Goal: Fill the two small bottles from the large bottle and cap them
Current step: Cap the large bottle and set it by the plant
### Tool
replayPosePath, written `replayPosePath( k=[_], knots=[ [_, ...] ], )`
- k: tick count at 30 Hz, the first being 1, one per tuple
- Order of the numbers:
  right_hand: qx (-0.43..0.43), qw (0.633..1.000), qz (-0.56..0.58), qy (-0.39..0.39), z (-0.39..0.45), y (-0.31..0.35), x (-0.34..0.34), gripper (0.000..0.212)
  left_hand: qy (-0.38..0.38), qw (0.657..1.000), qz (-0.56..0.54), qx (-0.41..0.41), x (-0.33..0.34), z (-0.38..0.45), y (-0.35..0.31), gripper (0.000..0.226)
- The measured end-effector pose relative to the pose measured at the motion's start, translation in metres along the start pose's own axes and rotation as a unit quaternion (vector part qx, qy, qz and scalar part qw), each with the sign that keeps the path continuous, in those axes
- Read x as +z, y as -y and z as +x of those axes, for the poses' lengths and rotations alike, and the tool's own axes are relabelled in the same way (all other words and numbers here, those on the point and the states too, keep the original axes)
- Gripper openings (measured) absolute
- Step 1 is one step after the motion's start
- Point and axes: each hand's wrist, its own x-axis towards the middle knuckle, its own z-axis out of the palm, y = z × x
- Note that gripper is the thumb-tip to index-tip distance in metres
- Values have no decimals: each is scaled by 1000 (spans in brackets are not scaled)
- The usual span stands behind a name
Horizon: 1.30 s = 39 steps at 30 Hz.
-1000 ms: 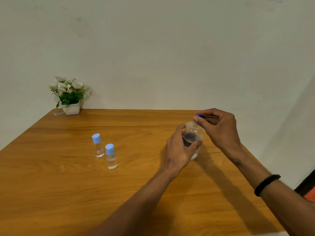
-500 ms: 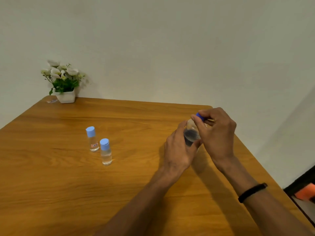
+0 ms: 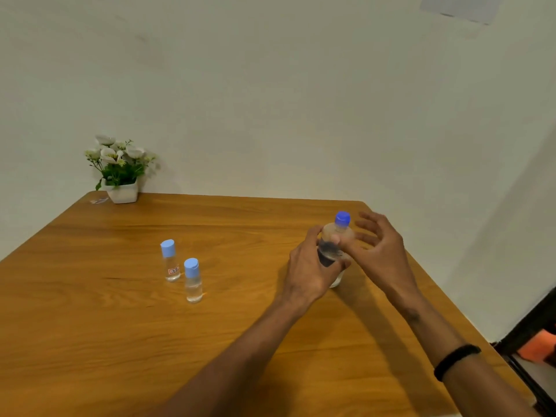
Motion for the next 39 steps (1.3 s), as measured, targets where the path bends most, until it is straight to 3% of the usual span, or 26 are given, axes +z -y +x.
replayPosePath(
  k=[5,10,14,17,22,26,32,39],
  knots=[
    [14,996,11,91,-15,-33,7,91,45,998,47,6,-3,-3,12,88],
    [10,997,30,75,-18,-32,19,70,46,993,99,54,-23,-8,3,93],
    [15,998,45,48,-18,-28,30,70,37,971,167,166,-38,0,-19,103],
    [12,999,27,26,-16,-28,35,67,50,951,243,184,-46,4,-28,95],
    [0,1000,17,13,-11,-15,44,70,54,962,199,178,-60,6,-23,89],
    [-21,999,24,10,8,10,58,60,9,971,141,195,-92,15,-23,85],
    [-44,998,24,33,47,44,100,74,-77,978,128,143,-172,41,-22,62],
    [-48,996,51,61,87,83,181,79,-89,995,47,-6,-271,68,40,37]
  ],
)
